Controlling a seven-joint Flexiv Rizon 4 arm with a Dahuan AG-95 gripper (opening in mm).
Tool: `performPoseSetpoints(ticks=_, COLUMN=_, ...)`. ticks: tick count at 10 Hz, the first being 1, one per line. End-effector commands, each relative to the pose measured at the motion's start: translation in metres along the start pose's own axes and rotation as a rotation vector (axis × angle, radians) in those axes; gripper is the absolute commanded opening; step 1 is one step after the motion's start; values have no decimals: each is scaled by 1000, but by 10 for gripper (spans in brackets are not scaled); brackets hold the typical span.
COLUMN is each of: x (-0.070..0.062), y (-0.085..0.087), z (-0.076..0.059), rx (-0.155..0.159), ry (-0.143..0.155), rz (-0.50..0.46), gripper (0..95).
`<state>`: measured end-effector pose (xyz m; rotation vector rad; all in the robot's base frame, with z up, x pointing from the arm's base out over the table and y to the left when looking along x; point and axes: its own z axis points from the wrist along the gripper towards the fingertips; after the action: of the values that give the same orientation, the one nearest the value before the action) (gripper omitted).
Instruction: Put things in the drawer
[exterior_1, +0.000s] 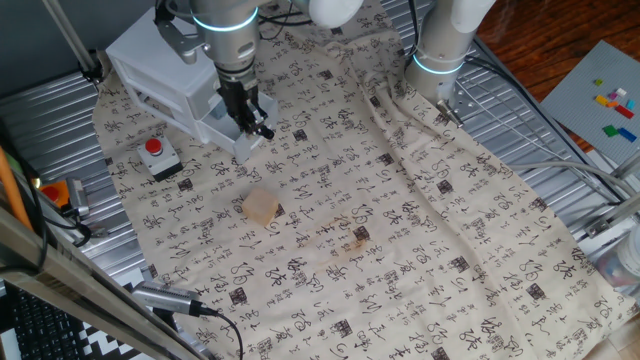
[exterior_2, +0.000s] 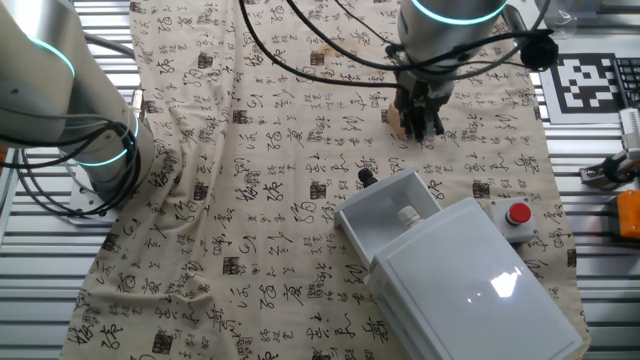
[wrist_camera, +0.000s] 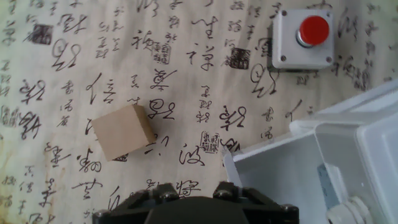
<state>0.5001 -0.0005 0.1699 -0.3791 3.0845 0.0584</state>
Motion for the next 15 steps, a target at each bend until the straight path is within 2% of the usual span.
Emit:
performPoseSetpoints(ticks=1, x=0, y=1, z=0, rx=2, ry=1, rz=-27, gripper=0)
performPoseSetpoints(ticks=3, x=-11, y=4, z=0, rx=1, ry=23, rz=-31, gripper=0)
performPoseSetpoints(ticks=5, x=-39, y=16, z=0, rx=-12, ry=62, rz=-36, gripper=0)
performPoseSetpoints(ticks=8, x=-62, y=38, z=8, rx=-18, ry=67, rz=-50, gripper=0)
performPoseSetpoints(ticks=10, x=-74, y=44, z=11, rx=-25, ry=73, rz=-98, gripper=0)
performPoseSetpoints(ticks=12, x=-79, y=50, z=13, rx=-23, ry=76, rz=-139, gripper=0)
performPoseSetpoints(ticks=15, x=-79, y=50, z=14, rx=-21, ry=78, rz=-146, gripper=0)
